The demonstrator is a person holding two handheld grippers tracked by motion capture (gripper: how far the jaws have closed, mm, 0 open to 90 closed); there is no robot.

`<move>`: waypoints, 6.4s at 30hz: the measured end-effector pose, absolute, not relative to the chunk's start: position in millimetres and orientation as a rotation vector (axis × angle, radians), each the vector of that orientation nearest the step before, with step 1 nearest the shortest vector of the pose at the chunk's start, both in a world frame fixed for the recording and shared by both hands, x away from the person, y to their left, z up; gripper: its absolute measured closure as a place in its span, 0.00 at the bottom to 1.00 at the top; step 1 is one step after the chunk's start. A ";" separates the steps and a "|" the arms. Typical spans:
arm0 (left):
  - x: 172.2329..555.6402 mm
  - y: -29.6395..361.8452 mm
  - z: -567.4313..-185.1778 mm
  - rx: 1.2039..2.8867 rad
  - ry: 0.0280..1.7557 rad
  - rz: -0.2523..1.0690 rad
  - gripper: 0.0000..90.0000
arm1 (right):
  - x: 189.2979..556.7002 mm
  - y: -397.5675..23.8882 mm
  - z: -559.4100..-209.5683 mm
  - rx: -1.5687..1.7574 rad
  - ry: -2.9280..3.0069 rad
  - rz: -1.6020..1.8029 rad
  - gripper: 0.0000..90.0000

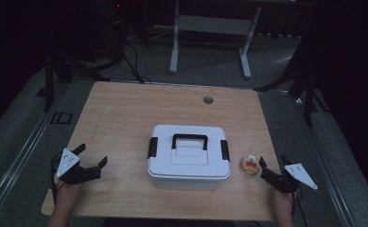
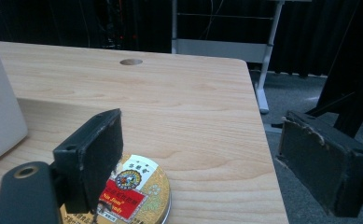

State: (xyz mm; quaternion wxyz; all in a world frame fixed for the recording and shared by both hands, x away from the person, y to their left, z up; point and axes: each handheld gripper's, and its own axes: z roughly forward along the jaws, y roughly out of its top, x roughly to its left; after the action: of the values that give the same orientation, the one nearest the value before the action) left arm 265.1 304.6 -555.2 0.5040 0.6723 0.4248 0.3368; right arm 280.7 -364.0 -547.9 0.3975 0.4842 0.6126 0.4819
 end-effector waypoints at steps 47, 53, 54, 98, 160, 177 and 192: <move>288.7 319.1 -521.9 2.445 0.812 0.347 0.02 | 282.2 -364.7 -549.4 1.226 1.599 1.261 0.15; 291.8 313.5 -506.4 2.552 0.766 0.340 0.04 | 282.1 -364.6 -549.4 1.224 1.603 1.263 0.15; 292.3 312.4 -504.3 2.568 0.762 0.345 0.04 | 282.0 -364.6 -549.4 1.223 1.603 1.264 0.15; 325.0 243.1 -432.1 2.964 0.623 -0.038 0.03 | 282.5 -360.2 -550.7 1.199 1.664 1.260 0.15; 363.3 89.6 -356.3 3.092 0.137 -0.034 0.03 | 283.1 -361.7 -551.7 1.208 1.685 1.292 0.15; 379.9 44.5 -356.0 3.088 0.032 0.003 0.03 | 283.2 -362.9 -552.0 1.215 1.688 1.304 0.15; 387.2 18.5 -364.1 3.092 -0.019 0.036 0.20 | 283.7 -363.2 -552.5 1.218 1.700 1.312 0.15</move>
State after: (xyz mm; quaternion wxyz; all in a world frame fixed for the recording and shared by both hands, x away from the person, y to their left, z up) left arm 387.2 18.5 -364.1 0.0246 0.9996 -0.0061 0.0115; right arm 283.7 -363.2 -552.5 0.3302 0.4657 0.6501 0.5015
